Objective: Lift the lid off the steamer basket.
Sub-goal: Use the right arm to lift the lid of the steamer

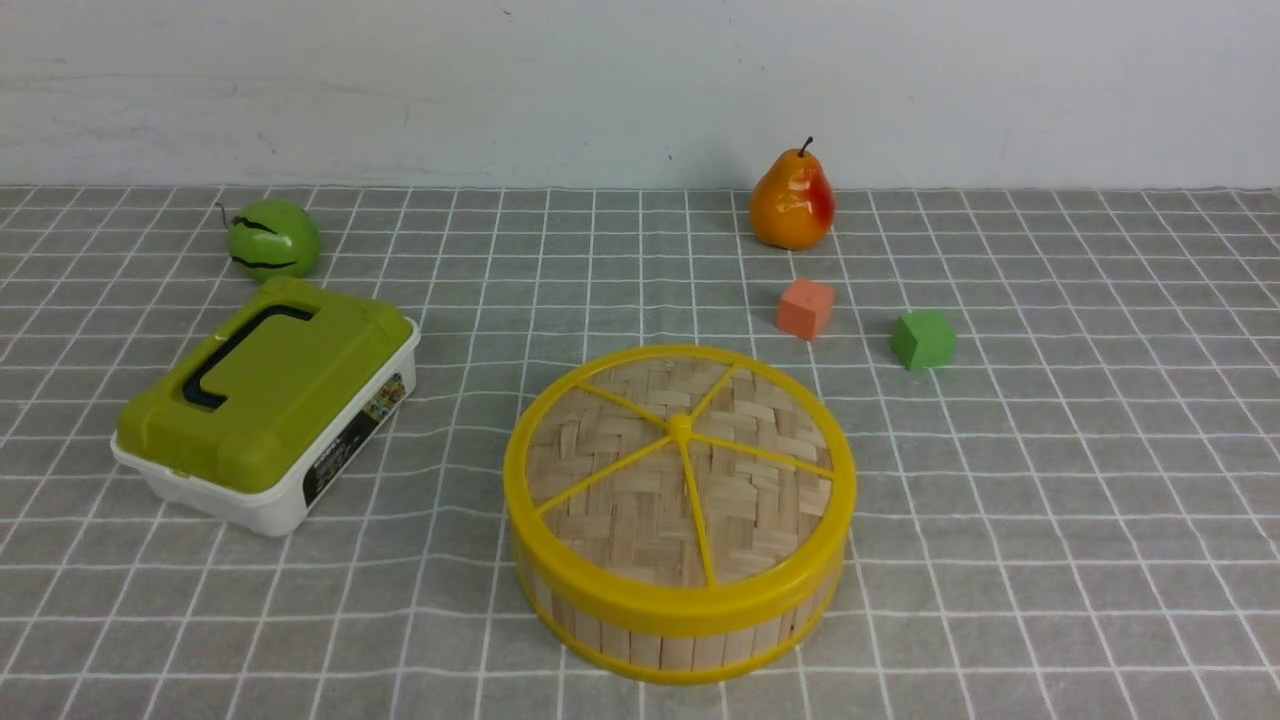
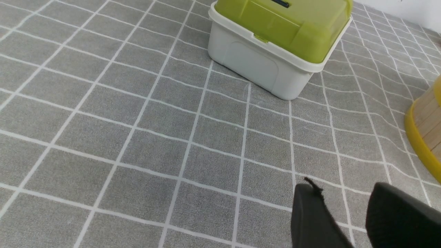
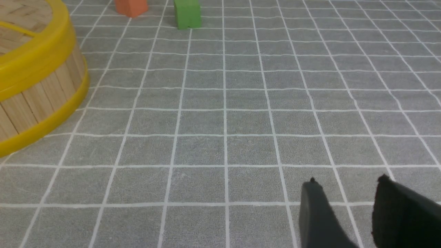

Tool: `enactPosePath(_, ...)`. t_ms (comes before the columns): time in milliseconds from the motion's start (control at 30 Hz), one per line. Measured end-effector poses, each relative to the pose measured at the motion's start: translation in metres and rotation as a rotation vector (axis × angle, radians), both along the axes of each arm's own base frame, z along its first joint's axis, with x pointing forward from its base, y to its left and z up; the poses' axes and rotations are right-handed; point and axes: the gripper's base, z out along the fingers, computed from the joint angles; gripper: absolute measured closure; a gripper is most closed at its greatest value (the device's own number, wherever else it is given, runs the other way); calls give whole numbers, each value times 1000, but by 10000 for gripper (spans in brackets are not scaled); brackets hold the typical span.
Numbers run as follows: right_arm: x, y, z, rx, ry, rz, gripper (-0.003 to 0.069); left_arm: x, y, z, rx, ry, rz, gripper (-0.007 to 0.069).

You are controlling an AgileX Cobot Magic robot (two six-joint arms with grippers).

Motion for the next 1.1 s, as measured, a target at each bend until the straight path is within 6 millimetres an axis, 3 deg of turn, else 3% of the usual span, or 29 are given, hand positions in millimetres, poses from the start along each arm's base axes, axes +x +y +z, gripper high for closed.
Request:
enactPosePath(467,0,0,0,19,-1,0,421,0,0,0,0,0,0,386)
enactPosePath(567,0,5,1,207,-6,-10,421,0,0,0,0,0,0,386)
enactPosePath(767,0,23,6,1113,47,-66,421,0,0,0,0,0,0,386)
enactPosePath(867,0,24,8,1217,54,-68,421,0,0,0,0,0,0,386)
enactPosePath(1100,0,23,9,1185,35,-61,421,0,0,0,0,0,0,386)
